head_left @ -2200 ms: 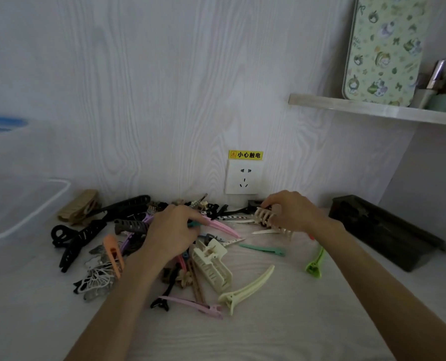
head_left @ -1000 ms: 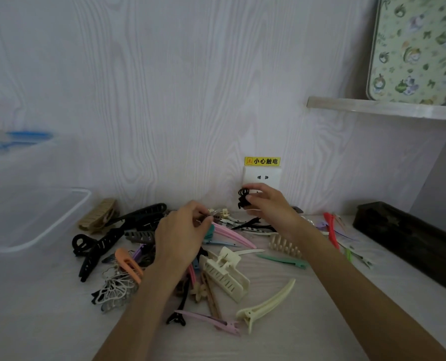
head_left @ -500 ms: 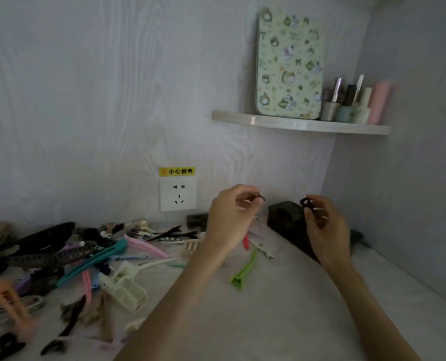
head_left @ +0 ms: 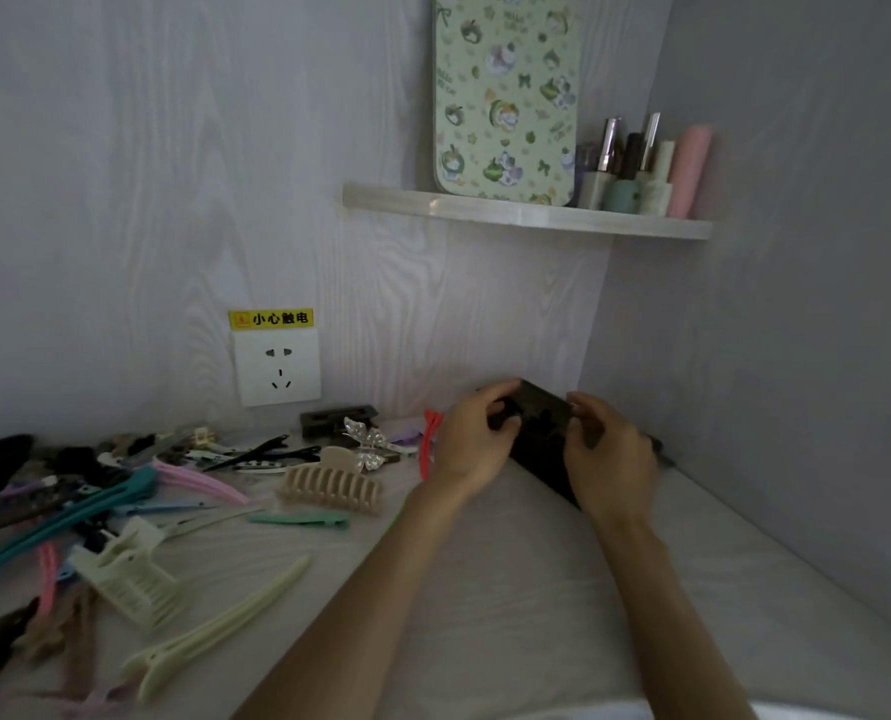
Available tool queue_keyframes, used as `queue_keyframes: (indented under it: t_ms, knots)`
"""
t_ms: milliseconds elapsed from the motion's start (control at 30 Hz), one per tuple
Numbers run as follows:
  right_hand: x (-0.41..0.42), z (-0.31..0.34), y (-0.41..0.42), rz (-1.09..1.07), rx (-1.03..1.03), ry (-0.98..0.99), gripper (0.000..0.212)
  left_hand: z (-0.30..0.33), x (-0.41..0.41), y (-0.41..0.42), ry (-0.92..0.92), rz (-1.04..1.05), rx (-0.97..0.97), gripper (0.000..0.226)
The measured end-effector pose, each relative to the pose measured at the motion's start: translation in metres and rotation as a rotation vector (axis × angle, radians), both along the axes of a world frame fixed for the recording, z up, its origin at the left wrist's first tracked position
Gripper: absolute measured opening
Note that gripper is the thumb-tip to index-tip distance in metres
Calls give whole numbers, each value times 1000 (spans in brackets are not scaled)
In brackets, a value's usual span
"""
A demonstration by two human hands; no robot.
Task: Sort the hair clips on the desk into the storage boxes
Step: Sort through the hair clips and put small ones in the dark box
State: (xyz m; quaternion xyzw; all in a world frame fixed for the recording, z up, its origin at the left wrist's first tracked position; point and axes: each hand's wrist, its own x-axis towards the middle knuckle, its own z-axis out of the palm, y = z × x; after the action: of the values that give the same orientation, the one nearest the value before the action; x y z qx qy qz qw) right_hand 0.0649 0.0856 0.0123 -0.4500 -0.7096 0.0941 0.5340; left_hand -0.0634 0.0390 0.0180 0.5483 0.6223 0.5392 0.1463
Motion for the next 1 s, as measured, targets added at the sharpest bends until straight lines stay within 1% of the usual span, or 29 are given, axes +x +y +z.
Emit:
queue_keyframes:
  t_ms: [100,167,233,300,367,433,467,533,633,733,800,833,867,933,1000]
  knots:
    - [-2,-2,-5,38,57,-25,25,11,-24,-38,92,28,-78,38]
    - [-10,0,-14,121,85,-70,23,21,-52,-77,186,115,-115,30]
    - [-23,3,-27,200,111,-143,21,30,-85,-119,282,289,-117,23]
    - [-47,8,-45,269,122,-203,19,36,-121,-163,316,496,-156,20]
    - [-76,13,-67,379,106,-224,18,37,-159,-199,339,682,-223,21]
    - [-116,17,-92,528,74,-257,20,33,-194,-231,355,806,-316,21]
    - [-134,17,-102,597,59,-300,20,30,-205,-240,368,826,-365,21]
    - [-177,18,-120,702,54,-377,22,22,-221,-253,396,776,-444,21]
    - [-235,19,-137,758,23,-488,26,12,-225,-260,467,654,-556,27]
    - [-270,15,-143,773,-21,-724,36,10,-226,-262,486,607,-600,31]
    - [-280,11,-145,770,31,-918,46,9,-230,-261,443,598,-608,34]
    - [-282,8,-146,759,78,-983,48,8,-232,-261,413,600,-611,35]
    - [-281,8,-147,750,117,-992,46,8,-234,-261,384,604,-617,36]
    - [-277,9,-148,750,153,-912,41,11,-234,-260,331,607,-612,33]
    - [-270,17,-149,809,87,-847,45,19,-236,-256,317,594,-576,32]
